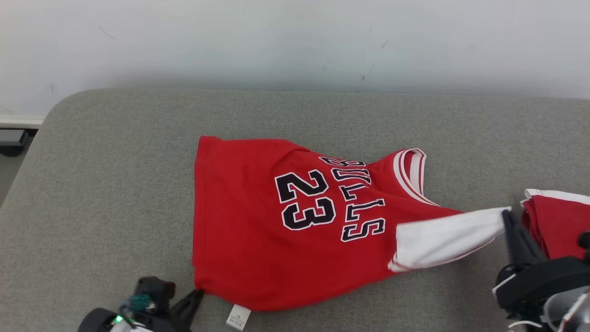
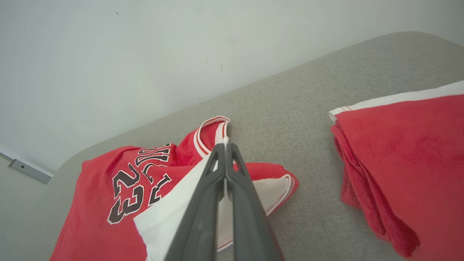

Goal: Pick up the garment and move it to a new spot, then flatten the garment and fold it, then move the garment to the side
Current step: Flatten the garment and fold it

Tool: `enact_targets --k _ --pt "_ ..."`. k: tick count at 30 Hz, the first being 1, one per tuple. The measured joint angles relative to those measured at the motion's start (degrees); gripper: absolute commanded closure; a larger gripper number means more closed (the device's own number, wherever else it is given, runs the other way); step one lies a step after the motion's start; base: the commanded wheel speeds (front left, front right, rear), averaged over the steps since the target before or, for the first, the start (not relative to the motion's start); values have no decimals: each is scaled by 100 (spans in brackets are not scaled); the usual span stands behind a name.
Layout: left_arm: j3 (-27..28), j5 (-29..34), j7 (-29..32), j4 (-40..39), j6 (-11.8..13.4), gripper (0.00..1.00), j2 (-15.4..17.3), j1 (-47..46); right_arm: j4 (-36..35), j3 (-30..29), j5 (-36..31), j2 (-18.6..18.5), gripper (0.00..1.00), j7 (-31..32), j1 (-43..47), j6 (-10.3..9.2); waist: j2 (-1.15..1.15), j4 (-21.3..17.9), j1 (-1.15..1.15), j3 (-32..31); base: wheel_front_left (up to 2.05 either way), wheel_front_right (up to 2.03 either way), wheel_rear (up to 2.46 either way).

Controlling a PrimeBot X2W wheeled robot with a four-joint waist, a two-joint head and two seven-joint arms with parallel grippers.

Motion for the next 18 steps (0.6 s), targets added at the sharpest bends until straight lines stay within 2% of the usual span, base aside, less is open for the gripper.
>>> enact_targets --k 8,12,14,15,18 --pt "962 -902 -598 -1196 156 100 241 573 -1054 -716 702 38 100 -256 3 5 0 -6 0 80 0 0 0" --pt "1076 -1333 -669 -1858 125 100 197 1021 -1503 -797 992 38 100 -186 142 107 0 -23 0 153 0 0 0" --pt "1099 -1477 -651 -1937 79 100 171 1073 -1403 -564 1025 30 100 -15 132 137 0 -34 -1 210 0 0 0" --pt "1103 -1629 -526 -1907 43 100 86 986 -1060 -147 1050 29 100 229 -29 231 0 -50 -1 290 0 0 0" --pt "1161 -1705 -245 -1457 42 100 -99 266 -113 446 917 -98 100 525 -1151 287 0 -86 -1 444 0 0 0"
